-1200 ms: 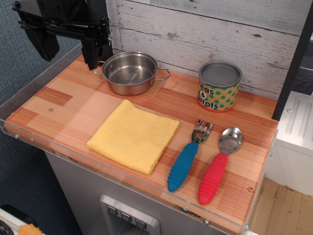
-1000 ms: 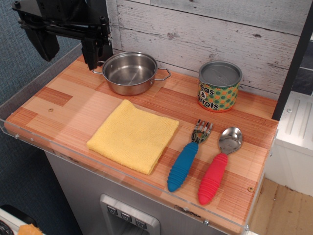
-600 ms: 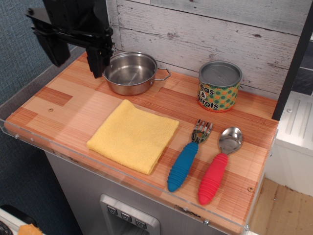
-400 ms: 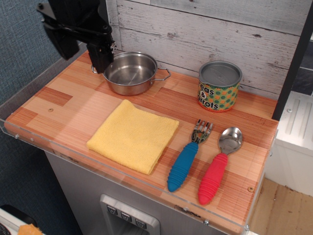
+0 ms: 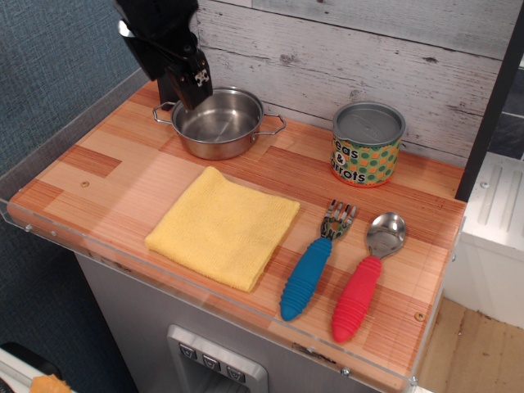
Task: Moved pot onto cutting board next to utensils
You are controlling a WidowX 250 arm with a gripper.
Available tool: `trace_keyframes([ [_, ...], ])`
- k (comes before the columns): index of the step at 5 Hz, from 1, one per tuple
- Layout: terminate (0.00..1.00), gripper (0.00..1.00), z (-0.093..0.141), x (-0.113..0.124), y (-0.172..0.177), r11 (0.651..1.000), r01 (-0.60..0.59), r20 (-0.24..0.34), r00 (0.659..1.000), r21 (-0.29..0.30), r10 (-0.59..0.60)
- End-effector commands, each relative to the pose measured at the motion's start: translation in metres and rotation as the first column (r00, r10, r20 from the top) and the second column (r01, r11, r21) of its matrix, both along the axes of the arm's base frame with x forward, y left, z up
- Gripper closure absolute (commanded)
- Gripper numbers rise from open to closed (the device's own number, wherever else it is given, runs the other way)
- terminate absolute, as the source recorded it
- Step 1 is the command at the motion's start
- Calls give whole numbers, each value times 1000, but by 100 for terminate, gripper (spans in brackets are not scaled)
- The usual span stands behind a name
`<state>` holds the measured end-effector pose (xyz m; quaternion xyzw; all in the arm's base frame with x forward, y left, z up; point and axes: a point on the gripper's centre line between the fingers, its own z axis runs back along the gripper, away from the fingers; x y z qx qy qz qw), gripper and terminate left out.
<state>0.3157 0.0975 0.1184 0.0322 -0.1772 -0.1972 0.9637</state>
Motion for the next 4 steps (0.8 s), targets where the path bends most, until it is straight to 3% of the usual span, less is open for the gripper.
trace_keyframes([
  [1,0,0,-16,33,-11,994,102,-22,995,34,-102],
  [4,0,0,-56,48,-23,985,152,-104,984,75,-144],
])
